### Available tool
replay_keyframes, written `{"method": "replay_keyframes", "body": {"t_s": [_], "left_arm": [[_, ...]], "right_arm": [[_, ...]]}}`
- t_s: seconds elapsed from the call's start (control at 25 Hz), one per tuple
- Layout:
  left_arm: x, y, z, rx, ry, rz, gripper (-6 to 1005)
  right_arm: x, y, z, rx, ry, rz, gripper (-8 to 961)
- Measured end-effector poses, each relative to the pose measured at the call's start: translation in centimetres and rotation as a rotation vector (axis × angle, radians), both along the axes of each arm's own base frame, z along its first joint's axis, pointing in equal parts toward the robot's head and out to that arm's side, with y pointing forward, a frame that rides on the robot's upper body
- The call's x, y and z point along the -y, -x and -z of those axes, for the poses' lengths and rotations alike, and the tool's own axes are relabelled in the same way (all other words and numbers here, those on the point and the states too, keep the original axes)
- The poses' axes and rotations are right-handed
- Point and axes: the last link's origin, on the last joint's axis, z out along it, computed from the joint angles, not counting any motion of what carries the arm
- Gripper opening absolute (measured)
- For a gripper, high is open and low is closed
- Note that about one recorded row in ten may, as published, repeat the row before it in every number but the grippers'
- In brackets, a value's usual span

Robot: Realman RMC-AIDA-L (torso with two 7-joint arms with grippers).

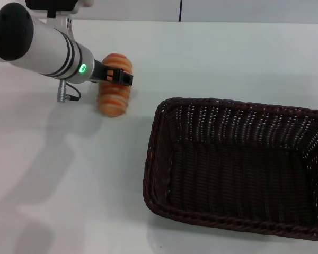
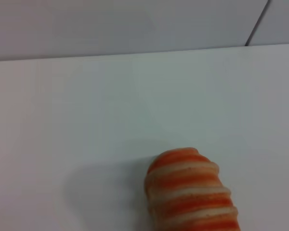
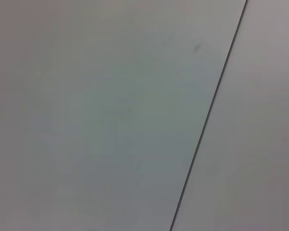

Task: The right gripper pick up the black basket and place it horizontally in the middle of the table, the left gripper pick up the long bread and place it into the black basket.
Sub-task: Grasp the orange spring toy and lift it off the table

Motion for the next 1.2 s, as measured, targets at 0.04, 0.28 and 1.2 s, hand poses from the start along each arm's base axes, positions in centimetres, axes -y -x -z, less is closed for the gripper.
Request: {"method": "replay_keyframes", "body": {"t_s": [0.04, 0.28, 1.2], "left_arm": [[0.0, 0.0, 0.1, 0.003, 0.003, 0.0, 771], [0.2, -0.2, 0.4, 0.01, 0.019, -0.001, 756], [0.4, -0.1, 1.2, -0.027, 0.046, 0.023, 625]], "right_arm": [[0.0, 0.0, 0.0, 0.0, 0.0, 0.0, 365], [-0.1, 0.1, 0.0, 0.001, 0.0, -0.002, 365], [-0.2, 0.5, -0.1, 0.008, -0.001, -0.015, 365]]}}
